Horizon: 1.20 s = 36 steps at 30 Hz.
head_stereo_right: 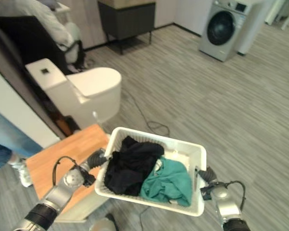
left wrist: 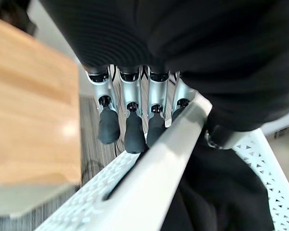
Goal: Grab the laundry basket,head to the washer,open it,put in the laundry and shut it.
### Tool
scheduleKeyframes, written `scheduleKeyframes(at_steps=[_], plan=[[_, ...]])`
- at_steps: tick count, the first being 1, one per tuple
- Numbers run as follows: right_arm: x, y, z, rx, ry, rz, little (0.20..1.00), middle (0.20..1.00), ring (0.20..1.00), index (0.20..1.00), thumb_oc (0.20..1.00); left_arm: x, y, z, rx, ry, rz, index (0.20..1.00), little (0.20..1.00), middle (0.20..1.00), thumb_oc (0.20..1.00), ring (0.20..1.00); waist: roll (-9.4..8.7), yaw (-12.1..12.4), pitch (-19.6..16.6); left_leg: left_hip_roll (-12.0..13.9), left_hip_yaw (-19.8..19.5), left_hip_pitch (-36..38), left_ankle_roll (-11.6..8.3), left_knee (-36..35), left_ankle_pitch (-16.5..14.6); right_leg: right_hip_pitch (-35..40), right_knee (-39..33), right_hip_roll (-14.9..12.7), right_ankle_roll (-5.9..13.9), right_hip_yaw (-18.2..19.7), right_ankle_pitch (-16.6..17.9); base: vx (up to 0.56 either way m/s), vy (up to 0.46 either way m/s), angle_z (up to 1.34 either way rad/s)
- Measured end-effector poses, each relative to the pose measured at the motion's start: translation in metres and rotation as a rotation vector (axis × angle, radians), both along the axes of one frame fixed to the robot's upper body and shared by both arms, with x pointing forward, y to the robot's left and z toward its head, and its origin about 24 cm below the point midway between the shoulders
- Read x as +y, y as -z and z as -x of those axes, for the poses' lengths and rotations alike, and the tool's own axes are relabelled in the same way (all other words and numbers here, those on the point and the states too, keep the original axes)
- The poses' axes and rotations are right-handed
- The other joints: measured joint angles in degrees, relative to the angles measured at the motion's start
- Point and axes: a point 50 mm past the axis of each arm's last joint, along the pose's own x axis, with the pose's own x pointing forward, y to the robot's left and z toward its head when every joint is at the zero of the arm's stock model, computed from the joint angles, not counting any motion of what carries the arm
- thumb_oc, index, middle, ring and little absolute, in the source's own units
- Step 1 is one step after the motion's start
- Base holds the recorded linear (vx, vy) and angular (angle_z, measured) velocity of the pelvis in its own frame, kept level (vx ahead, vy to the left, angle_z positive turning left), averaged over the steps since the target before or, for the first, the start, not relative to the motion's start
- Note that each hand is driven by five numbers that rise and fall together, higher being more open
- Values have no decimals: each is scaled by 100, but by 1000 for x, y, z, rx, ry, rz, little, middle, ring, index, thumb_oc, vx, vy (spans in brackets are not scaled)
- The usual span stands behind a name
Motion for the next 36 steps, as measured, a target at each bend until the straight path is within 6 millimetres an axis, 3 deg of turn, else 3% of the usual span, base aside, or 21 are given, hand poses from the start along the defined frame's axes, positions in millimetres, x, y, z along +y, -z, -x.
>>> scheduleKeyframes(at_steps=[1, 3, 4, 5, 6, 7, 8, 9, 10, 11, 12, 13, 15, 18, 28, 31, 34, 36], plan=[[1, 6, 9, 22, 3, -6, 200, 200, 200, 200, 200, -2, 4, 3, 10, -15, 19, 200, 200, 200, 200, 200, 42, -173, -69, 82, 90, 106, 78, -235, 23, 35, -174, 152, 24, 1, -28, -231, -160, -7], [1, 6, 8, 18, -1, -8, 200, 200, 200, 200, 200, 0, 8, 3, 23, -26, 17, 200, 200, 200, 200, 200, 67, -136, -43, 181, -5, 94, -63, -238, 144, -31, -388, 283, -75, 168, 119, -177, -161, -55], [3, 6, 7, 18, -9, -8, 200, 200, 200, 200, 200, 1, 11, 3, 34, -35, 13, 200, 200, 200, 200, 200, 52, 0, -4, 200, -471, 92, -188, -131, 236, -153, -269, 275, -110, 421, 121, -145, -116, -108], [4, 6, 7, 19, -14, -8, 200, 200, 200, 200, 200, 3, 14, 6, 50, -42, 8, 200, 200, 200, 200, 200, 42, 137, 17, 166, -1229, 75, -299, -51, 370, -193, -219, 241, -165, 612, 139, -99, -77, -90], [1, 6, 9, 30, -22, 5, 200, 200, 200, 200, 200, 1, 18, 10, 59, -39, 20, 200, 200, 200, 200, 200, 100, 82, 55, 96, -2075, -17, -485, 133, 465, -60, -351, 250, -208, 712, 335, -113, -100, -74], [-2, 6, 9, 37, -28, 18, 200, 200, 200, 200, 200, -2, 18, 10, 48, -38, 37, 200, 200, 200, 200, 200, 129, 138, 131, -91, -2890, -27, -655, 177, 257, -60, -311, 214, -223, 913, 363, -23, -108, -57], [-3, 5, 8, 38, -31, 21, 200, 200, 200, 200, 200, -3, 18, 11, 47, -37, 42, 200, 200, 200, 200, 200, 151, 206, 169, -233, -3234, 51, -783, 129, -9, -65, -358, 194, -245, 1042, 382, 4, -81, -57], [-4, 3, 6, 35, -37, 23, 200, 200, 200, 200, 200, -4, 19, 12, 49, -38, 46, 200, 200, 200, 200, 200, 191, 218, 179, -340, -3356, 59, -782, 70, -96, -68, -421, 193, -274, 1105, 427, 16, -60, -80], [-7, -3, -4, 23, -56, 34, 200, 200, 200, 200, 200, -4, 20, 16, 49, -54, 69, 200, 200, 200, 200, 200, 345, 214, 281, -725, -3914, 173, -726, -145, -165, -78, -609, 229, -243, 1393, 607, 23, -24, -93], [-7, -5, -10, 23, -69, 36, 200, 200, 200, 200, 200, -3, 22, 19, 59, -65, 74, 200, 200, 200, 200, 200, 446, 272, 298, -856, -4059, 279, -726, -255, -110, -64, -711, 297, -178, 1518, 699, 39, -27, -99], [-7, -7, -12, 18, -72, 39, 200, 200, 200, 200, 200, -3, 23, 20, 64, -67, 74, 200, 200, 200, 200, 200, 545, 268, 313, -857, -3922, 324, -654, -272, -115, -5, -831, 382, -115, 1566, 778, 52, -32, -58], [-5, -7, -14, 11, -74, 26, 200, 200, 200, 200, 200, 0, 20, 17, 44, -79, 77, 200, 200, 200, 200, 200, 620, 129, 402, -679, -3846, 366, -561, -333, -484, -30, -966, 516, -88, 1592, 845, 56, -21, -35], [1, -8, -18, 4, -92, 14, 200, 200, 200, 200, 200, 6, 18, 17, 38, -104, 76, 200, 200, 200, 200, 200, 522, 208, 501, -645, -3680, 361, -528, -322, -530, -98, -933, 523, -68, 1651, 862, 37, -3, -43], [2, -5, -15, 16, -97, 9, 200, 200, 200, 200, 200, 6, 17, 15, 35, -104, 73, 200, 200, 200, 200, 200, 343, 225, 676, -651, -3550, 490, -521, -344, -526, 9, -948, 456, -9, 1587, 968, 70, -22, -23], [0, -7, -15, 5, -82, -9, 200, 200, 200, 200, 200, 5, 14, 12, 21, -98, 77, 200, 200, 200, 200, 200, 383, 75, 688, -677, -3697, 604, -534, -506, -383, 209, -1165, 523, 21, 1519, 998, 12, -45, 9], [-1, -7, -12, 0, -71, -13, 200, 200, 200, 200, 200, 3, 9, 5, 4, -90, 75, 200, 200, 200, 200, 200, 391, -15, 694, -707, -3868, 380, -637, -270, -327, 221, -1218, 516, -38, 1381, 964, 25, -135, 33], [-1, -11, -13, -23, -59, -19, 200, 200, 200, 200, 200, 0, 6, 1, -5, -86, 79, 200, 200, 200, 200, 200, 313, -8, 833, -862, -3867, -50, -859, 733, -197, 221, -1082, 436, -238, 1521, 821, 124, -25, 10], [-2, -15, -15, -43, -52, -19, 200, 200, 200, 200, 200, 0, 8, 3, 4, -90, 86, 200, 200, 200, 200, 200, 261, -33, 904, -974, -3717, -492, -787, 1282, -332, 289, -1054, 360, -388, 1710, 786, 165, 24, -20]])
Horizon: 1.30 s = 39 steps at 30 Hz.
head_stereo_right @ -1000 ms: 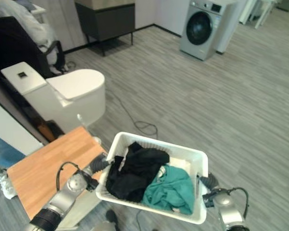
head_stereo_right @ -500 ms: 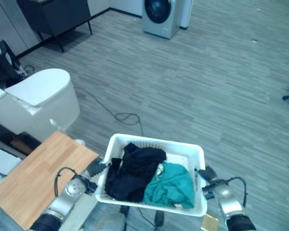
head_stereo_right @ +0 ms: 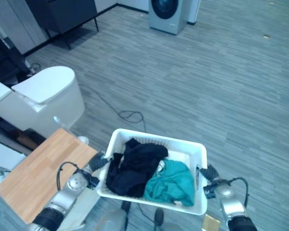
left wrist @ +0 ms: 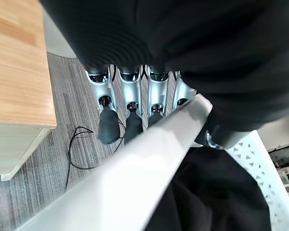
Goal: Grab the laundry basket,head to the washer,open it,put in the laundry and shut it.
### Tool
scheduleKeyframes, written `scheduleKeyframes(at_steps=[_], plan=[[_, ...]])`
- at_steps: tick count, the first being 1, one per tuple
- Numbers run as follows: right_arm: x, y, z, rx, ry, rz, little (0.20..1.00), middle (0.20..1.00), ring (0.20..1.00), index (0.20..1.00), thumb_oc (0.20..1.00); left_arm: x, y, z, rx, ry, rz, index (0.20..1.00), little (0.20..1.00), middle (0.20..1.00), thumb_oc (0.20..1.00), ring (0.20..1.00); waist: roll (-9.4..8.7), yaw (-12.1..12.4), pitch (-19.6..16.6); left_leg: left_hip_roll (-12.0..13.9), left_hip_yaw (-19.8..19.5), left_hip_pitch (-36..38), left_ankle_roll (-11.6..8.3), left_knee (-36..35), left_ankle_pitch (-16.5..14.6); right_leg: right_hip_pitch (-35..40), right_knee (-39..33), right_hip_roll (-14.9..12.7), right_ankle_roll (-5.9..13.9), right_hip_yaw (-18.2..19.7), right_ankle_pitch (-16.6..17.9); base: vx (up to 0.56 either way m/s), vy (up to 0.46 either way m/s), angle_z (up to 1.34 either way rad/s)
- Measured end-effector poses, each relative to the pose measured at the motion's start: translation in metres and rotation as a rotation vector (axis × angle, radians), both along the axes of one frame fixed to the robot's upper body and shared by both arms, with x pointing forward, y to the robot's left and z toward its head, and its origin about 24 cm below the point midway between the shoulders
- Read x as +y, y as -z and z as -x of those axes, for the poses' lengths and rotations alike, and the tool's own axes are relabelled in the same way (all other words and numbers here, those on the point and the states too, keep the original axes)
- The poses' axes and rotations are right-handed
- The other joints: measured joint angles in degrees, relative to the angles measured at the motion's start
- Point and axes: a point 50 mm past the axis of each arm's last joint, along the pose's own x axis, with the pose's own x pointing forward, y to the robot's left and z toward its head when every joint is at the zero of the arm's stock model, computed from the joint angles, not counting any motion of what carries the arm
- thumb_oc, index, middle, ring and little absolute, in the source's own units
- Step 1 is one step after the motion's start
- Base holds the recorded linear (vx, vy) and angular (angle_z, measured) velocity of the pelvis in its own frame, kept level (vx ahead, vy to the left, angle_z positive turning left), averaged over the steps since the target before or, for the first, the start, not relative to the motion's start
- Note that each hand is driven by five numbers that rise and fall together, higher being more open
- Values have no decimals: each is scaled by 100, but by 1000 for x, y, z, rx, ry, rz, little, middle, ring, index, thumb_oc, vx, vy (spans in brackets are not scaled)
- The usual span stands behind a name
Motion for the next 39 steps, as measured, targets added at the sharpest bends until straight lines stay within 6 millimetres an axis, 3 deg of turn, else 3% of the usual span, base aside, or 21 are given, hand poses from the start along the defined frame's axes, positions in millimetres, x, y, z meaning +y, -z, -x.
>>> scheduleKeyframes(at_steps=[3, 4, 8, 10, 11, 13, 15, 17, 20, 21, 23, 24, 25, 27, 28, 29, 30, 33, 35, 37, 39], plan=[[0, 0, 0, 2, 5, 3, 200, 200, 200, 200, 200, -1, 0, 0, -2, 2, 6, 200, 200, 200, 200, 200, -12, 17, 71, -121, 133, -142, 112, -803, -78, -1, -28, -109, -91, 161, 16, 303, 48, -30], [-1, -2, 0, -7, 5, 9, 200, 200, 200, 200, 200, -2, 1, 2, 0, -3, 11, 200, 200, 200, 200, 200, 52, 25, 46, -44, 224, -195, 73, -1433, -60, -90, -19, -92, -91, 286, 14, 203, 44, -40], [6, -4, -7, -24, -15, 9, 200, 200, 200, 200, 200, 4, 7, 4, 18, -35, 3, 200, 200, 200, 200, 200, 158, 256, 42, 222, 498, -247, 38, -1765, -29, -88, -103, -54, -30, 954, -49, 394, 152, -89], [7, -5, -6, -24, -29, 20, 200, 200, 200, 200, 200, 5, 10, 7, 22, -54, 7, 200, 200, 200, 200, 200, 298, 261, -38, 332, 683, -19, 75, -1636, -201, 62, -221, -119, 189, 1108, -162, 377, 178, -87], [7, -5, -5, -22, -39, 30, 200, 200, 200, 200, 200, 5, 16, 14, 34, -84, 34, 200, 200, 200, 200, 200, 487, 242, -148, 474, 980, 352, 309, -1765, -95, 216, -165, -122, 499, 1125, -272, 281, 142, -82], [13, -1, -2, -17, -40, 12, 200, 200, 200, 200, 200, 10, 12, 12, 9, -110, 36, 200, 200, 200, 200, 200, 317, 185, -231, 295, 1430, 433, 499, -1642, 83, 158, 337, -462, 857, 915, -726, 484, 214, -40], [26, 5, 0, -9, -47, -33, 200, 200, 200, 200, 200, 20, 8, 14, -12, -144, 31, 200, 200, 200, 200, 200, -57, 261, -429, -64, 1660, 521, 791, -1575, -91, -106, 1308, -819, 1045, 607, -1276, 363, 162, -20], [32, 7, 0, -10, -42, -51, 200, 200, 200, 200, 200, 24, 7, 14, -20, -167, 30, 200, 200, 200, 200, 200, -181, 299, -537, -251, 1713, 541, 1022, -1420, -197, -104, 1561, -979, 1209, 511, -1387, 440, 213, 3], [34, 13, 7, 7, -23, -66, 200, 200, 200, 200, 200, 24, 6, 13, -22, -166, 27, 200, 200, 200, 200, 200, -322, 270, -622, -601, 1426, 863, 1282, -1345, -507, -936, 4223, -1016, 1859, 766, -1568, 384, 174, 69], [35, 16, 10, 14, -19, -75, 200, 200, 200, 200, 200, 25, 6, 14, -22, -162, 19, 200, 200, 200, 200, 200, -397, 223, -649, -697, 1271, 904, 1307, -1310, -591, -1033, 4676, -911, 1985, 874, -1301, 368, 164, 89], [38, 20, 14, 23, -6, -97, 200, 200, 200, 200, 200, 29, 8, 17, 2, -164, -9, 200, 200, 200, 200, 200, -444, 124, -668, -797, 872, 1065, 1529, -1218, -758, -1518, 5682, -695, 1827, 893, -1226, 512, 158, 96], [40, 15, 10, -3, -15, -125, 200, 200, 200, 200, 200, 27, 11, 18, 31, -159, -24, 200, 200, 200, 200, 200, -269, -7, -600, -750, 560, 1215, 1555, -1218, -883, -1822, 5846, -488, 1308, 639, -1366, 442, 71, 77], [39, 12, 11, -16, -21, -136, 200, 200, 200, 200, 200, 28, 12, 18, 41, -164, -27, 200, 200, 200, 200, 200, -151, -58, -574, -695, 436, 1249, 1620, -1207, -951, -2136, 5819, -265, 1183, 532, -1410, 438, -1, 80], [38, 12, 12, -25, -17, -158, 200, 200, 200, 200, 200, 28, 13, 18, 56, -166, -34, 200, 200, 200, 200, 200, 134, -397, -439, -450, -17, 1357, 1506, -1127, -986, -2415, 5124, 228, 959, 515, -1449, 349, -45, 131], [38, 12, 17, -35, -8, -181, 200, 200, 200, 200, 200, 28, 12, 15, 52, -159, -35, 200, 200, 200, 200, 200, 102, -711, -427, -421, -546, 1465, 1576, -1144, -1103, -2617, 4072, 426, 1063, 836, -1281, 437, -72, 174], [37, 12, 18, -32, -6, -185, 200, 200, 200, 200, 200, 27, 11, 14, 48, -155, -34, 200, 200, 200, 200, 200, 41, -762, -425, -418, -656, 1539, 1555, -1151, -1180, -2688, 3553, 463, 1041, 1028, -1135, 514, -106, 164], [36, 13, 20, -29, 2, -200, 200, 200, 200, 200, 200, 27, 13, 16, 58, -150, -37, 200, 200, 200, 200, 200, -49, -766, -470, -395, -797, 1627, 1374, -1074, -1379, -2837, 2746, 317, 980, 1127, -815, 520, -137, 93], [34, 12, 20, -36, 10, -212, 200, 200, 200, 200, 200, 26, 19, 20, 86, -139, -45, 200, 200, 200, 200, 200, -198, -715, -631, -267, -988, 1747, 990, -1094, -1750, -2934, 1742, -190, 1088, 949, -662, 575, -146, 70], [28, 19, 26, -9, 53, -216, 200, 200, 200, 200, 200, 18, 33, 28, 148, -131, -42, 200, 200, 200, 200, 200, 211, -708, -684, 279, -1095, 2128, 468, -1245, -2068, -2830, 1844, -512, 1234, -748, -488, 487, -179, 39], [25, 20, 19, 7, 60, -208, 200, 200, 200, 200, 200, 14, 38, 28, 163, -128, -46, 200, 200, 200, 200, 200, 345, -786, -627, 435, -578, 2289, 245, -635, -1920, -2473, 2083, -409, 1045, -1246, -278, 647, -286, 36], [19, 28, 28, 47, 80, -198, 200, 200, 200, 200, 200, 8, 42, 30, 174, -125, -30, 200, 200, 200, 200, 200, 224, -832, -711, 527, -491, 2427, 6, 7, -1726, -1970, 2012, -170, 715, -1164, -217, 570, -384, 37]])
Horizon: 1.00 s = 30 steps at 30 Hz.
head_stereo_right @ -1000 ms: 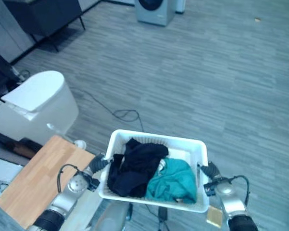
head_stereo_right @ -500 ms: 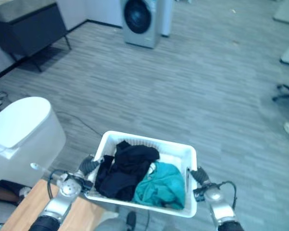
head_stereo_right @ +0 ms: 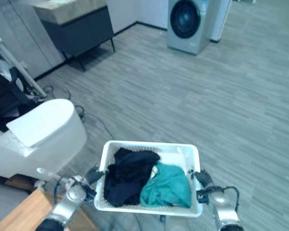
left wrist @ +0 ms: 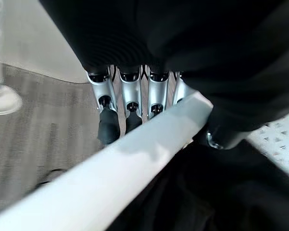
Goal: Grab the laundry basket,head to the washer,open it,put in the laundry and shut it.
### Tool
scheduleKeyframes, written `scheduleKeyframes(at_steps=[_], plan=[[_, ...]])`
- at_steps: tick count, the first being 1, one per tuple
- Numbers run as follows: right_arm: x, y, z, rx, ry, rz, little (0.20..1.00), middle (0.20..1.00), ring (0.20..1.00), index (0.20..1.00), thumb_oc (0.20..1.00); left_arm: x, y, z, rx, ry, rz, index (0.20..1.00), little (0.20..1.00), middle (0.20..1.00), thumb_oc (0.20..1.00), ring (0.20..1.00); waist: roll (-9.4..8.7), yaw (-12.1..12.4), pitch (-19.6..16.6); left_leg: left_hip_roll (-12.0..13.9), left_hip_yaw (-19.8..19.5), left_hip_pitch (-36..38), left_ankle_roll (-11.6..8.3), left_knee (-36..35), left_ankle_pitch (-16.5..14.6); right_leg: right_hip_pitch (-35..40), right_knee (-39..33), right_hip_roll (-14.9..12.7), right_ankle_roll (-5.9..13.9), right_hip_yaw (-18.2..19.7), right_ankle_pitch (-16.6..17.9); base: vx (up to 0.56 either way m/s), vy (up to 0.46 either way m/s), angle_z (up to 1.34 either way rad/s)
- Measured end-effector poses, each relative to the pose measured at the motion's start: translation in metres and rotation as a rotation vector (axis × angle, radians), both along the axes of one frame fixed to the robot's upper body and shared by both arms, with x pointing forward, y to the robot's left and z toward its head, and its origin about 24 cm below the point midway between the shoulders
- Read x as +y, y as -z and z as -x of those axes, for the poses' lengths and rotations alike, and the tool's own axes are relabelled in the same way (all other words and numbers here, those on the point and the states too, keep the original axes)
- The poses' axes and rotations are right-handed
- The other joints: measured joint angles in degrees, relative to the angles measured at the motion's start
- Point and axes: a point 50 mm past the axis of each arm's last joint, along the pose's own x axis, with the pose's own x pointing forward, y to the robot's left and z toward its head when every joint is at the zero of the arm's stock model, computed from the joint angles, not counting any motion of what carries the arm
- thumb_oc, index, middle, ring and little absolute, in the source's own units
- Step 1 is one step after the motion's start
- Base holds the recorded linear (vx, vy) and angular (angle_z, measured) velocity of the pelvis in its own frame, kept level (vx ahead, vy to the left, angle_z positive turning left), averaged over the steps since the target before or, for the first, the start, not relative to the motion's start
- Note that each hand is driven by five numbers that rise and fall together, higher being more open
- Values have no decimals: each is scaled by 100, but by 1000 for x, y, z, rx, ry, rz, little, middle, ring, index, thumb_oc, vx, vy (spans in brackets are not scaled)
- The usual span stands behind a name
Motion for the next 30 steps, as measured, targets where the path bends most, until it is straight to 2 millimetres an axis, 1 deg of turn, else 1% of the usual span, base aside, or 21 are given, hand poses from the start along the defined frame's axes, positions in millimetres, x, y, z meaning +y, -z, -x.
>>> scheduleKeyframes(at_steps=[2, 3, 4, 5, 7, 9, 10, 11, 12, 13, 14, 15, 17, 18, 19, 22, 23, 25, 27, 28, 30], plan=[[-5, -4, -4, -24, 11, 3, 200, 200, 200, 200, 200, -4, -1, -1, -10, 11, 14, 200, 200, 200, 200, 200, 104, -87, -107, 250, 418, -879, -8, 1816, 531, 388, -269, 306, -336, -255, -242, 389, -415, -1], [-3, -8, -7, -42, 7, -6, 200, 200, 200, 200, 200, -1, -8, -4, -39, 26, 3, 200, 200, 200, 200, 200, -8, 42, -120, 421, 852, -1348, 423, 2944, 986, 401, 49, 500, -818, -48, -388, 207, -213, -31], [-3, -9, -9, -47, 7, -8, 200, 200, 200, 200, 200, -2, -9, -4, -45, 23, 7, 200, 200, 200, 200, 200, 50, 95, -85, 415, 797, -1607, 475, 3561, 1074, 505, 104, 674, -1208, 2, -502, 405, -350, -48], [-4, -8, -7, -45, 19, -16, 200, 200, 200, 200, 200, -3, -10, -5, -49, 26, 9, 200, 200, 200, 200, 200, 30, 150, -61, 366, 781, -2136, 686, 4511, 1193, 666, -18, 840, -1263, 74, -472, 159, -135, -43], [-2, -7, -7, -38, 9, -16, 200, 200, 200, 200, 200, 0, -11, -6, -50, 26, -2, 200, 200, 200, 200, 200, -181, 241, 34, 114, 912, -2884, 753, 4805, 1116, 975, -284, 862, -1321, 178, -548, 256, -106, -36], [3, -6, -8, -40, 5, -30, 200, 200, 200, 200, 200, 4, -12, -4, -44, 20, -8, 200, 200, 200, 200, 200, -479, 368, 175, -43, 1326, -3301, 759, 3676, 1087, 1464, -792, 849, -1142, 330, -234, 349, -18, -44], [6, -6, -9, -40, -1, -33, 200, 200, 200, 200, 200, 6, -10, -1, -34, 13, -10, 200, 200, 200, 200, 200, -577, 476, 191, -247, 1551, -3328, 709, 2395, 1115, 1703, -1063, 855, -699, 514, -221, 379, 48, -52], [5, -8, -10, -46, 1, -29, 200, 200, 200, 200, 200, 4, -9, -1, -32, 12, -1, 200, 200, 200, 200, 200, -499, 516, 224, -245, 1613, -3296, 714, 1561, 1115, 1747, -1013, 860, 229, 571, -514, 390, 73, -70], [0, -12, -13, -61, 0, -10, 200, 200, 200, 200, 200, 0, -10, -3, -41, 3, 18, 200, 200, 200, 200, 200, -246, 495, 351, -67, 1535, -3211, 742, 896, 1168, 1523, -430, 1013, 514, 558, -403, 471, 62, -108], [-2, -26, -24, -110, -39, 26, 200, 200, 200, 200, 200, -1, -7, -1, -39, -21, 51, 200, 200, 200, 200, 200, -87, 682, 343, 18, 1691, -3151, 442, -344, 1437, 1259, -52, 816, -898, 531, -1039, 399, 50, -85], [-4, -26, -23, -105, -39, 40, 200, 200, 200, 200, 200, -3, -4, -1, -20, -22, 58, 200, 200, 200, 200, 200, 13, 543, 329, 35, 1762, -3112, 395, -1016, 1493, 1427, -118, 1001, -1307, 573, -983, 393, 39, -44], [-5, -22, -20, -84, -29, 41, 200, 200, 200, 200, 200, -4, -2, -1, -13, -16, 57, 200, 200, 200, 200, 200, 100, 468, 306, -24, 1771, -3071, 410, -1480, 1507, 1616, -308, 1052, -1246, 492, -883, 373, 37, -13], [2, -15, -16, -53, -52, 31, 200, 200, 200, 200, 200, 4, -6, -1, -29, -19, 38, 200, 200, 200, 200, 200, -128, 750, 310, -595, 1845, -3017, 459, -1813, 1558, 2227, -929, 1054, -1290, 728, -753, 531, 74, -47], [7, -14, -17, -53, -61, 20, 200, 200, 200, 200, 200, 8, -5, 1, -24, -27, 29, 200, 200, 200, 200, 200, -303, 901, 259, -921, 1927, -3059, 660, -1799, 1691, 2519, -1249, 1087, -1281, 941, -732, 469, 93, -42], [10, -14, -20, -59, -70, 18, 200, 200, 200, 200, 200, 11, -5, 3, -22, -42, 32, 200, 200, 200, 200, 200, -337, 985, 218, -1009, 1905, -3097, 688, -1787, 1677, 2588, -1334, 1130, -1281, 1082, -733, 541, 107, -84], [22, -15, -26, -77, -84, -12, 200, 200, 200, 200, 200, 22, 1, 16, 12, -75, 15, 200, 200, 200, 200, 200, -321, 1123, 143, -1357, 2097, -2808, 1629, -1358, 1570, 3029, -1281, 1522, -1166, 1487, -782, 413, 65, -62], [26, -11, -20, -65, -91, -15, 200, 200, 200, 200, 200, 26, 0, 19, 6, -72, 4, 200, 200, 200, 200, 200, -214, 1172, 38, -1281, 1850, -2522, 2095, -1373, 1805, 3105, -848, 1876, -803, 1681, -1042, 451, 64, -23], [37, -3, -14, -38, -113, -45, 200, 200, 200, 200, 200, 39, -1, 22, 18, -84, -35, 200, 200, 200, 200, 200, -655, 1137, -158, -1348, 1916, -2532, 1937, -1116, 1830, 3051, -441, 1755, -542, 1646, -1202, 382, 77, -16], [33, -1, -12, -28, -100, -42, 200, 200, 200, 200, 200, 35, -4, 19, 0, -77, -24, 200, 200, 200, 200, 200, -647, 1145, -191, -1337, 1708, -2131, 2038, -1465, 2016, 2701, 528, 1443, -328, 1412, -1619, 552, 144, -44], [33, -4, -15, -40, -105, -38, 200, 200, 200, 200, 200, 34, -5, 18, -3, -76, -22, 200, 200, 200, 200, 200, -604, 1095, -216, -1340, 1754, -2101, 2043, -1379, 1895, 2537, 838, 1230, 43, 1420, -1462, 539, 166, -26], [36, -3, -14, -35, -117, -47, 200, 200, 200, 200, 200, 38, -19, 3, -68, -72, -34, 200, 200, 200, 200, 200, -781, 1067, -165, -1383, 1900, -2152, 2000, -976, 1612, 1940, 2110, 1205, 368, 1161, -960, 180, 72, 7]])
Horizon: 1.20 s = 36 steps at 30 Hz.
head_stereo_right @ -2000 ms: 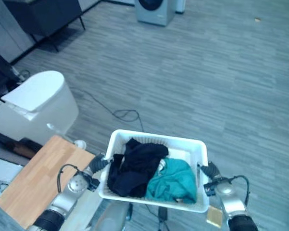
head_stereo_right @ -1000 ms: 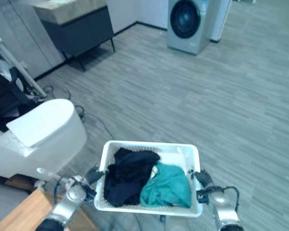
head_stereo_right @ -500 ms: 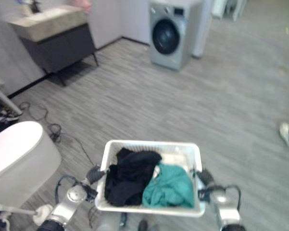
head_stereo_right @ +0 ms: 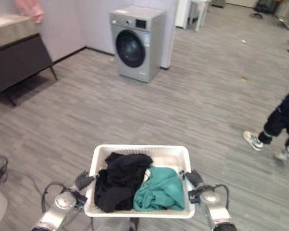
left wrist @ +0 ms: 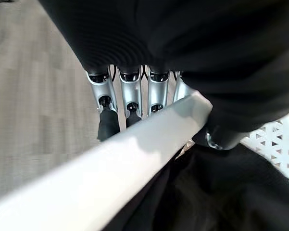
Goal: Grab the laundry basket,head to the washer,open it,put in the laundry and shut it.
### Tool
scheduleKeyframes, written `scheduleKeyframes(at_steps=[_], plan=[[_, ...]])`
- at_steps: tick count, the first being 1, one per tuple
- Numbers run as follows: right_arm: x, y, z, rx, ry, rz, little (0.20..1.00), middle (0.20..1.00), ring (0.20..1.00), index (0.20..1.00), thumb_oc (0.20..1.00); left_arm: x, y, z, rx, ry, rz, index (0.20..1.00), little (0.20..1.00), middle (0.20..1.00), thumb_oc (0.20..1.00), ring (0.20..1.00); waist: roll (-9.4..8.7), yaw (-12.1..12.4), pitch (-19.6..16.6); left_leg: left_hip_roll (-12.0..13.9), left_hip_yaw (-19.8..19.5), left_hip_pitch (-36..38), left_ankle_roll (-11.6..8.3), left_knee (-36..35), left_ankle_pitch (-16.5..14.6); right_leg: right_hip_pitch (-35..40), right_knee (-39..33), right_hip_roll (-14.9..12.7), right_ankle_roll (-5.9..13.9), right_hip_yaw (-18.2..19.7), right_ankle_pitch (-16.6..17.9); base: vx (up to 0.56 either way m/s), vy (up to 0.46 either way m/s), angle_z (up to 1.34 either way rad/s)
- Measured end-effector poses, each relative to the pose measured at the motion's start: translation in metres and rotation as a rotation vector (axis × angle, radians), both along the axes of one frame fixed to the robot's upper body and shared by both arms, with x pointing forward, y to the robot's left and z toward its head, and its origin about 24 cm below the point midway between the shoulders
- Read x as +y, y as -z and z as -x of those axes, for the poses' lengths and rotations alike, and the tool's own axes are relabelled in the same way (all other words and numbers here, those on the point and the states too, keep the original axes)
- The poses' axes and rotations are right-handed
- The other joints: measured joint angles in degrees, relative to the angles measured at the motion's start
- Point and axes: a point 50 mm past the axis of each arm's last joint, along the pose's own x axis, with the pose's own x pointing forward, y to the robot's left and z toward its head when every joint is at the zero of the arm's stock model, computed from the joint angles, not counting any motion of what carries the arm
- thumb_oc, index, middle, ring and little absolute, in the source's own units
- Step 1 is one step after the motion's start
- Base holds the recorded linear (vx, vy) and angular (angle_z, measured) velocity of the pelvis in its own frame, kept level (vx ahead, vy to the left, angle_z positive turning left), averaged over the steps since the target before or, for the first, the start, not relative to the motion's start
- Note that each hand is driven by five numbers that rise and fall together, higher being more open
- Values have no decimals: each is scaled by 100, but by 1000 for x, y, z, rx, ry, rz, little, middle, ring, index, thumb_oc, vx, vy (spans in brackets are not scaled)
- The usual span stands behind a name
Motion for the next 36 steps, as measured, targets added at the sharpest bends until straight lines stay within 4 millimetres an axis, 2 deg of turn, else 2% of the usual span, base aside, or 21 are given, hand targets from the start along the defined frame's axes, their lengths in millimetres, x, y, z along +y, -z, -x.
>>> scheduleKeyframes(at_steps=[2, 3, 5, 7, 9, 10, 11, 12, 13, 14, 16, 17, 20, 21, 23, 25, 26, 27, 30, 32, 36], plan=[[2, -3, -3, -18, -8, -5, 200, 200, 200, 200, 200, 2, -3, -2, -13, -6, -5, 200, 200, 200, 200, 200, -137, -66, 8, 41, -173, 197, -142, 50, -303, -349, 933, -203, 54, -301, 413, 353, 178, 3], [3, -7, -4, -37, -11, -5, 200, 200, 200, 200, 200, 1, -2, -1, -12, -11, 0, 200, 200, 200, 200, 200, -63, -134, 43, 63, -361, 249, -207, 61, -519, -649, 1338, -284, -199, -287, 298, 475, 236, -2], [-3, -19, -12, -88, -9, 12, 200, 200, 200, 200, 200, -4, -3, -5, -18, -15, 9, 200, 200, 200, 200, 200, 509, -389, 356, 458, -640, 550, -267, -101, -550, -1442, 1912, -633, -438, -501, -30, 307, 52, 23], [-7, -18, -10, -76, -5, 19, 200, 200, 200, 200, 200, -8, -12, -15, -58, -4, 18, 200, 200, 200, 200, 200, 876, -522, 598, 870, -833, 918, -365, -395, -564, -2228, 1192, -905, -306, -270, -268, 380, -77, 36], [-8, -15, -5, -60, -9, 18, 200, 200, 200, 200, 200, -10, -15, -19, -70, 1, 19, 200, 200, 200, 200, 200, 975, -692, 658, 1119, -1125, 1076, -640, -384, -719, -2288, -221, -1121, -300, -18, -174, 382, -140, 56], [-8, -12, -1, -45, -13, 19, 200, 200, 200, 200, 200, -10, -17, -21, -79, 5, 19, 200, 200, 200, 200, 200, 938, -767, 668, 1213, -1297, 1170, -827, -353, -833, -2272, -1157, -1294, -185, 96, 3, 439, -154, 107], [-6, -7, 4, -25, -19, 14, 200, 200, 200, 200, 200, -8, -17, -24, -82, 5, 13, 200, 200, 200, 200, 200, 707, -744, 557, 1396, -1562, 1174, -1278, -248, -1140, -2192, -2780, -1729, 152, 584, 269, 438, -151, 116], [-4, -5, 5, -19, -17, 7, 200, 200, 200, 200, 200, -7, -17, -24, -81, 8, 8, 200, 200, 200, 200, 200, 487, -747, 507, 1359, -1688, 1234, -1468, -239, -1204, -2113, -3013, -1892, 299, 627, 177, 411, -161, 94], [-5, -5, 3, -19, -14, 9, 200, 200, 200, 200, 200, -8, -15, -24, -76, 5, 12, 200, 200, 200, 200, 200, 439, -690, 539, 1476, -1793, 1331, -1520, -221, -1293, -2082, -3038, -1889, 494, 449, 795, 348, -163, 76], [-13, -9, -7, -30, 12, 25, 200, 200, 200, 200, 200, -15, -2, -19, -13, 8, 21, 200, 200, 200, 200, 200, 527, -751, 645, 1487, -1718, 1072, -1841, 802, -1664, -1966, -2864, -1673, 497, 449, 1088, 340, -182, 58], [-26, -14, -6, -39, 33, 52, 200, 200, 200, 200, 200, -27, 11, -10, 41, 40, 34, 200, 200, 200, 200, 200, 618, -814, 636, 1095, -1652, 1205, -1683, 1188, -1833, -1578, -2829, -1477, 187, 336, 1180, 449, -278, 66], [-29, -13, -4, -29, 35, 62, 200, 200, 200, 200, 200, -30, 11, -11, 38, 48, 41, 200, 200, 200, 200, 200, 666, -873, 616, 1066, -1654, 1359, -1649, 949, -1654, -1475, -2769, -1364, 63, 252, 1118, 441, -310, 78], [-35, -15, -4, -30, 36, 79, 200, 200, 200, 200, 200, -34, 0, -19, -20, 73, 49, 200, 200, 200, 200, 200, 704, -915, 468, 1510, -1410, 1686, -1450, 275, -1758, -1518, -2253, -992, -412, -147, 875, 322, -312, 66], [-34, -18, -9, -47, 37, 71, 200, 200, 200, 200, 200, -33, -4, -22, -31, 76, 44, 200, 200, 200, 200, 200, 659, -882, 451, 1567, -1425, 1627, -1797, 518, -1691, -1548, -2172, -941, -692, -202, 830, 257, -385, 28], [-34, -18, -8, -46, 38, 65, 200, 200, 200, 200, 200, -32, -2, -21, -26, 70, 44, 200, 200, 200, 200, 200, 598, -768, 417, 1584, -1462, 1076, -1900, 1713, -1512, -1397, -2116, -836, -865, -430, 677, 160, -347, 27], [-31, -15, -6, -37, 43, 47, 200, 200, 200, 200, 200, -31, 0, -18, -14, 66, 43, 200, 200, 200, 200, 200, 542, -559, 412, 1618, -1579, 349, -1622, 3174, -1023, -1161, -2265, -723, -1210, -457, 709, 65, -230, 8], [-28, -11, -2, -26, 41, 38, 200, 200, 200, 200, 200, -28, 2, -16, -2, 56, 38, 200, 200, 200, 200, 200, 395, -488, 385, 1615, -1466, 211, -1697, 3351, -669, -1046, -2467, -754, -1226, -466, 728, 126, -97, 29], [-28, -10, -1, -20, 44, 35, 200, 200, 200, 200, 200, -28, 2, -16, -2, 58, 38, 200, 200, 200, 200, 200, 238, -397, 396, 1671, -1231, 55, -1504, 3253, -653, -866, -2783, -828, -1312, -586, 835, 110, -41, 54], [-29, -11, -4, -27, 56, 25, 200, 200, 200, 200, 200, -29, 0, -17, -9, 62, 41, 200, 200, 200, 200, 200, 63, -371, 476, 1702, -606, 58, -1594, 1459, -846, -551, -3460, -846, -1288, -670, 1150, 155, 50, 54], [-28, -13, -13, -34, 55, 26, 200, 200, 200, 200, 200, -28, 1, -16, -4, 55, 46, 200, 200, 200, 200, 200, 193, -250, 576, 1564, -639, 167, -1910, -122, -543, -261, -3931, -702, -1280, -666, 1376, 219, 111, -2], [-24, -9, -9, -18, 43, 23, 200, 200, 200, 200, 200, -24, 2, -15, 1, 49, 34, 200, 200, 200, 200, 200, 332, -234, 588, 1387, -1075, 345, -1954, -391, -341, 150, -4285, -479, -1318, -642, 1400, 141, 132, -16]])
